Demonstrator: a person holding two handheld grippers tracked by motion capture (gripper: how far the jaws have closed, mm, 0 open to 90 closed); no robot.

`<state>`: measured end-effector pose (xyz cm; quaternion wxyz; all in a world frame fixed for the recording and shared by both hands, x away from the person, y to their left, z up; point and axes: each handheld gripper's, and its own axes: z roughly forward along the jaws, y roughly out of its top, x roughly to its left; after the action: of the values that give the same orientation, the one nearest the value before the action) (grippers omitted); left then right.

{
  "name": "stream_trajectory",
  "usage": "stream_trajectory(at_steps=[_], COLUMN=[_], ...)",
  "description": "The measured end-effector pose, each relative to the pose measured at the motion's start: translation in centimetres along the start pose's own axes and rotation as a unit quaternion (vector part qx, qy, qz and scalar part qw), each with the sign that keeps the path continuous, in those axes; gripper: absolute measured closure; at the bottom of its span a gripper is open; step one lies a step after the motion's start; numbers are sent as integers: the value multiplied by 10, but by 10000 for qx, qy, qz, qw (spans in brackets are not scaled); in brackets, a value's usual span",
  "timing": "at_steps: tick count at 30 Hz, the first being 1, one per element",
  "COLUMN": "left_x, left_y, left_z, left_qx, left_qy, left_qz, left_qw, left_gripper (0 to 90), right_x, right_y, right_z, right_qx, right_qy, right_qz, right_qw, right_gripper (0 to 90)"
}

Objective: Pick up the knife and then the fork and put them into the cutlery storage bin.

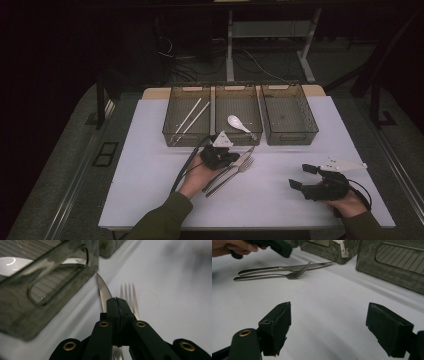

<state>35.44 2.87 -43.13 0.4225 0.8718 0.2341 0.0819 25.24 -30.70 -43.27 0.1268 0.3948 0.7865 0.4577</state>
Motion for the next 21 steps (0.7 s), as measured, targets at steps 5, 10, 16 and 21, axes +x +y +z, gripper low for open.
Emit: stream_trajectory(at_steps=[5,10,16,21], left_x=[4,1,-6,-13], left_y=[10,14,16,18], left_z=[22,39,47,47], left_qx=[124,231,282,387], left_qy=[11,-59,-176,-383], left_qz=[9,81,105,349], left_qw=[9999,9997,9994,9979], left_gripper=[890,890,891,890], right_x=[0,0,0,0], right_y=[0,0,0,0], right_z=[0,0,-1,-1], right_qx=[-12,-10,-21,-19], right_qy=[5,3,15,18], right_qz=[11,8,0,-13], right_qw=[10000,10000,10000,10000], right_gripper=[201,201,201,201])
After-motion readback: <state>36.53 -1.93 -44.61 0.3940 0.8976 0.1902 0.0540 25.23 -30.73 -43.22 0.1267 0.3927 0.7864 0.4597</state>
